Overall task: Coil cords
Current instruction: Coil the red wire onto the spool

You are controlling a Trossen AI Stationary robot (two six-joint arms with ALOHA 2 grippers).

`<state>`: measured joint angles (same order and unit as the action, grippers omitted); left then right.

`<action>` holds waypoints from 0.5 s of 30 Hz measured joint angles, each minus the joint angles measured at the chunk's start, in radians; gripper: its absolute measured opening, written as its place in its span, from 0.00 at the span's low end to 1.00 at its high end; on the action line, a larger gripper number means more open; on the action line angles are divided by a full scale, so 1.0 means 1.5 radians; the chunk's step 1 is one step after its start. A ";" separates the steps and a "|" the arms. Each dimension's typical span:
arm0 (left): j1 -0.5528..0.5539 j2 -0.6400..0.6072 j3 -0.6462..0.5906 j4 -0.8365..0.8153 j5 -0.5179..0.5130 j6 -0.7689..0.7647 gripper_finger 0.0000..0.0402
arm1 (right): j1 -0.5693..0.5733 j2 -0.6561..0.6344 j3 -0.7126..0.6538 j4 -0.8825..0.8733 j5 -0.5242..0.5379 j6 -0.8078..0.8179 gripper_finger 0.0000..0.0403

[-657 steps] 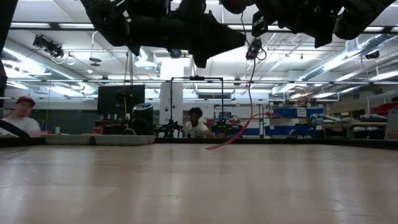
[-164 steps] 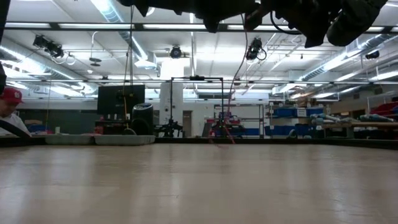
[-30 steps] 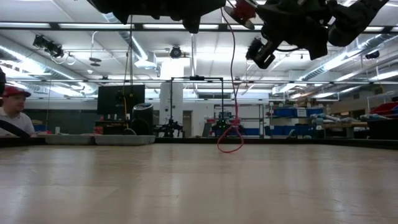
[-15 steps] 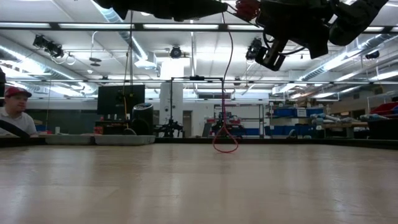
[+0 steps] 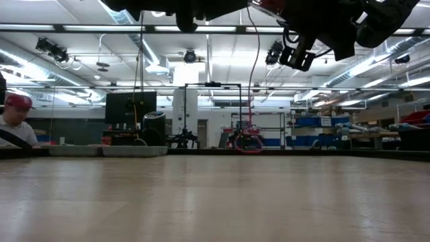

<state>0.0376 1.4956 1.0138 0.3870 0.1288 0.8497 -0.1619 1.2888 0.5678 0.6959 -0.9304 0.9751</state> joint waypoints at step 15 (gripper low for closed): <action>-0.011 0.043 0.001 0.113 -0.059 -0.044 0.21 | 0.037 0.002 -0.001 0.036 0.024 0.019 0.00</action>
<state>0.0204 1.5604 1.0149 0.5562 0.0409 0.7843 -0.1068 1.2922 0.5667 0.7502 -0.8944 1.0041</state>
